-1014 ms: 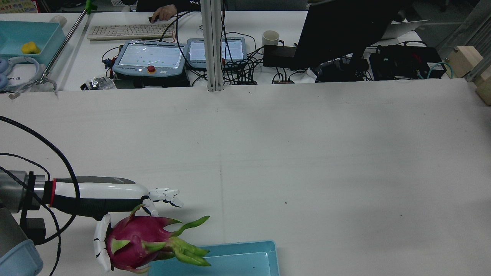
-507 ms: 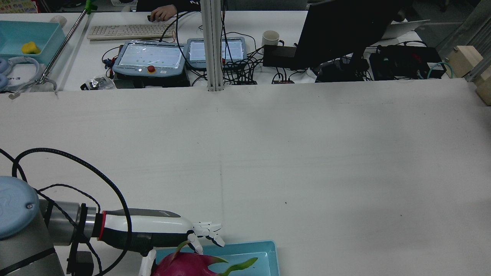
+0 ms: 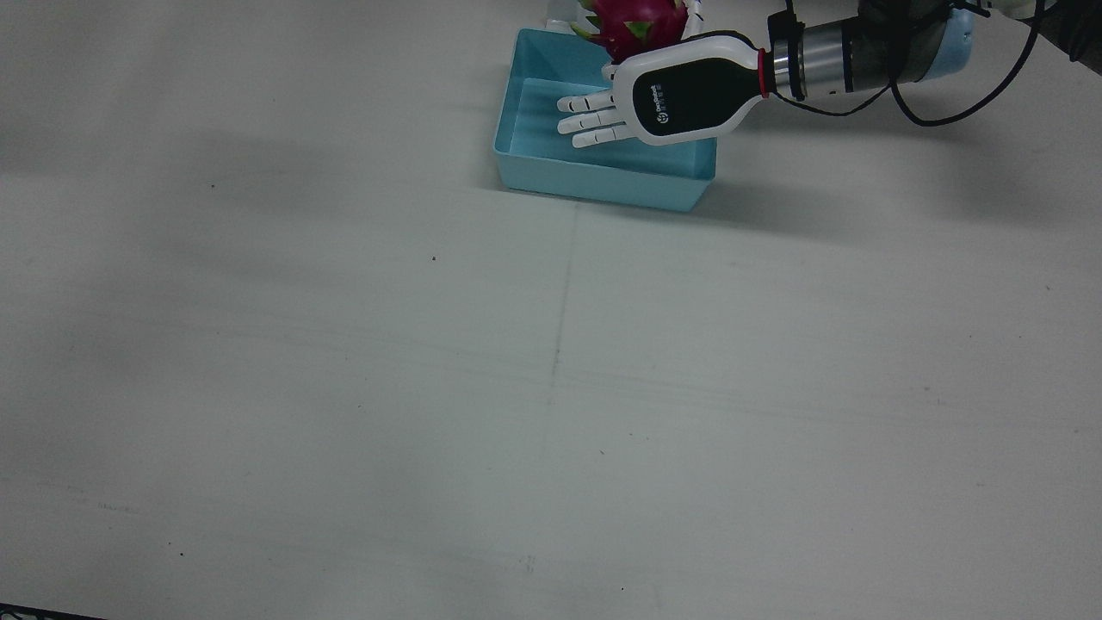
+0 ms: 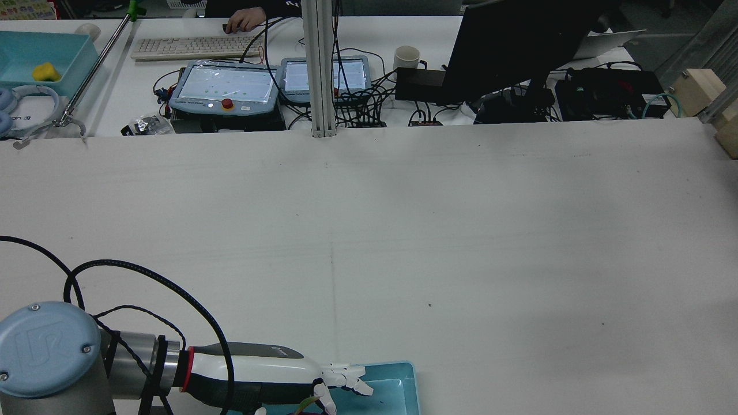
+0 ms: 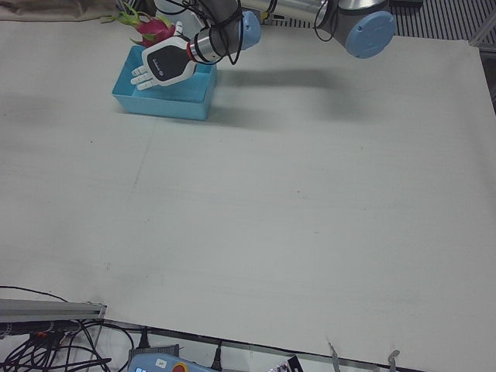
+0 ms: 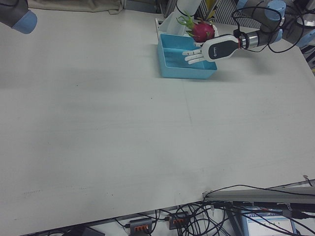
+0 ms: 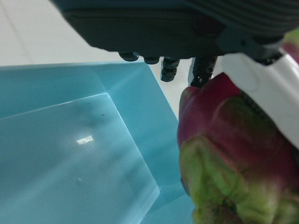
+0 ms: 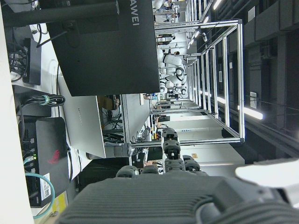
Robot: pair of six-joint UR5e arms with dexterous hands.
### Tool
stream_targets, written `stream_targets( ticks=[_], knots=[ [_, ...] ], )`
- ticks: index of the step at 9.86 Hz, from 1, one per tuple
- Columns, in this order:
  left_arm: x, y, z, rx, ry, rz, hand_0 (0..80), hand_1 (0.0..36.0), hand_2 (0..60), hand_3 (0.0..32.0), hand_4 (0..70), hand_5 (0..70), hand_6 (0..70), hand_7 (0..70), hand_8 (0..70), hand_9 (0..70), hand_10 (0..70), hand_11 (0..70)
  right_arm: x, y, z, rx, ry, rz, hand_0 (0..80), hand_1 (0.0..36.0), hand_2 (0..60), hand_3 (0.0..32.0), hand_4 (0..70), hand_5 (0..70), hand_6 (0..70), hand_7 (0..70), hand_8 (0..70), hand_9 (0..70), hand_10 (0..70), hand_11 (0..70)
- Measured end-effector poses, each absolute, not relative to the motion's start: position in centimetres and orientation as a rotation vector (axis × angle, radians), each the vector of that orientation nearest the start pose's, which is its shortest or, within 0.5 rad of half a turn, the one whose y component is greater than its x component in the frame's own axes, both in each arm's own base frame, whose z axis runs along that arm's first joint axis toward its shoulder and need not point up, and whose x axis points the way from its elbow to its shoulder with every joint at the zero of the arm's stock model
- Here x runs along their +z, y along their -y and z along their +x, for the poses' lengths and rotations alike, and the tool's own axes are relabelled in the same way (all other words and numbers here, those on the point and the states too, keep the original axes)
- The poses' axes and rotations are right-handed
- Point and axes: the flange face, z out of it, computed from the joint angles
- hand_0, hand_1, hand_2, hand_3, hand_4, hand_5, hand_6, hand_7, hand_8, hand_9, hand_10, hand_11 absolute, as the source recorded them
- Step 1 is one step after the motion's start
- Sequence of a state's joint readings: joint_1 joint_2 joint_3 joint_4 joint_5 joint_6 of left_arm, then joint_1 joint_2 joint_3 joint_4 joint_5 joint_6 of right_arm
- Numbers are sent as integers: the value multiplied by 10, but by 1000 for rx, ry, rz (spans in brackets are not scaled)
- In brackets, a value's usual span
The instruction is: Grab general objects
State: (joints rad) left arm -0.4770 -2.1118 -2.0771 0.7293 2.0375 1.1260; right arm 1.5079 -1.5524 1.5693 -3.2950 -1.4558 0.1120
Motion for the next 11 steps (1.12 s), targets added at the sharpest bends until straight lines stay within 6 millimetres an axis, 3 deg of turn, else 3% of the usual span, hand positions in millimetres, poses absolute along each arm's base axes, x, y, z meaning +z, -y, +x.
stream_targets(
  ticks=[1,2,3,5,6,9,10,11],
  knots=[
    [255,323,434,-197,-1840,-286,473,47,0,58,0,0,0,47,0,0,0,0,693,493,114,-2279,-1995,43,0,0,0,0,0,0,0,0,0,0,0,0],
    [256,324,437,-195,-1845,-284,467,33,0,212,0,0,0,25,0,0,0,0,693,493,114,-2278,-1996,43,0,0,0,0,0,0,0,0,0,0,0,0],
    [256,325,438,-192,-1851,-283,463,23,0,302,0,0,0,20,0,0,0,0,693,493,114,-2278,-1996,43,0,0,0,0,0,0,0,0,0,0,0,0],
    [256,327,440,-189,-1861,-279,462,15,0,298,0,0,0,22,0,0,0,0,692,493,114,-2278,-1996,43,0,0,0,0,0,0,0,0,0,0,0,0],
    [256,327,440,-187,-1863,-278,459,7,0,268,0,0,0,23,0,0,0,0,692,493,114,-2278,-1996,43,0,0,0,0,0,0,0,0,0,0,0,0],
    [260,336,437,-201,-1863,-263,455,0,0,220,0,0,0,30,0,0,0,0,692,493,114,-2278,-1996,43,0,0,0,0,0,0,0,0,0,0,0,0],
    [264,357,427,-233,-1869,-232,455,4,0,210,0,0,0,27,0,0,0,0,692,493,114,-2278,-1997,42,0,0,0,0,0,0,0,0,0,0,0,0],
    [271,402,402,-305,-1897,-182,467,28,0,252,0,0,0,13,0,0,0,0,692,493,114,-2279,-1997,42,0,0,0,0,0,0,0,0,0,0,0,0]
  ],
)
